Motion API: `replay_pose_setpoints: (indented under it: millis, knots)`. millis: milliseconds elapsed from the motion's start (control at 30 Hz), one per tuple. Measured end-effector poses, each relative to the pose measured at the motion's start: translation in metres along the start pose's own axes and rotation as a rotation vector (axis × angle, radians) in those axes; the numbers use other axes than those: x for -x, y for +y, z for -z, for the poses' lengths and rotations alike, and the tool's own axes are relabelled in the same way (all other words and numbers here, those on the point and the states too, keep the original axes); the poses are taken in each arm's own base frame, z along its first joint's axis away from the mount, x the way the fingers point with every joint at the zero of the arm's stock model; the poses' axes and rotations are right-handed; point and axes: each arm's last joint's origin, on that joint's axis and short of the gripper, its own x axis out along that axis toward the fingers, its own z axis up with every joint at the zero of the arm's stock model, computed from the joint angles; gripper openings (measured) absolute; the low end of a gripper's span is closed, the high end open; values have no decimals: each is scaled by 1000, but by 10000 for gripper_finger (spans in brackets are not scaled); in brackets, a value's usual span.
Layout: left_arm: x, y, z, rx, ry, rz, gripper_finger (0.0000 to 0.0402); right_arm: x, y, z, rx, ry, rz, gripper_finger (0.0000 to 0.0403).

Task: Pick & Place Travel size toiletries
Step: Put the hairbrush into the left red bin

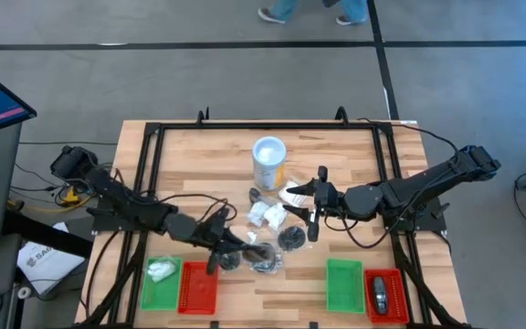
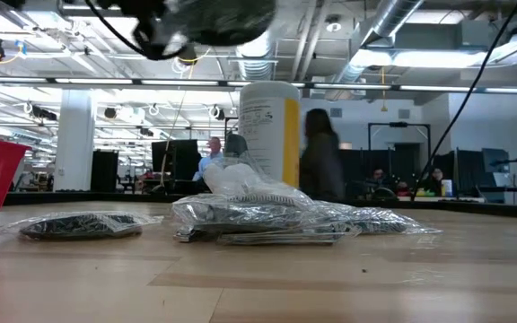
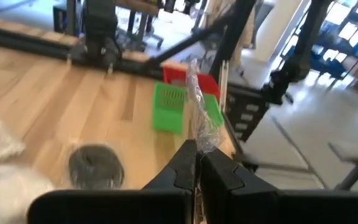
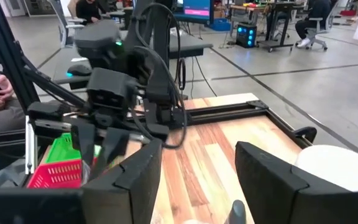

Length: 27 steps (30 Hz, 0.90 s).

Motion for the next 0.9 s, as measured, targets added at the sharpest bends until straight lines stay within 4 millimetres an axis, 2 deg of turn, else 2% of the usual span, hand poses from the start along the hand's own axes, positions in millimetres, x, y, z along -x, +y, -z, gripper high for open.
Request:
replay_pose_setpoints:
  millis: [233,433,900]
  knots:
    - [29,-28,4,-8,53,16,0,0,0,1,-10,8,1,193]
    - [50,-46,17,-1,99,-48,0,0,0,1,-12,6,1,191]
    - [84,-70,47,19,163,-126,0,0,0,1,-12,6,1,188]
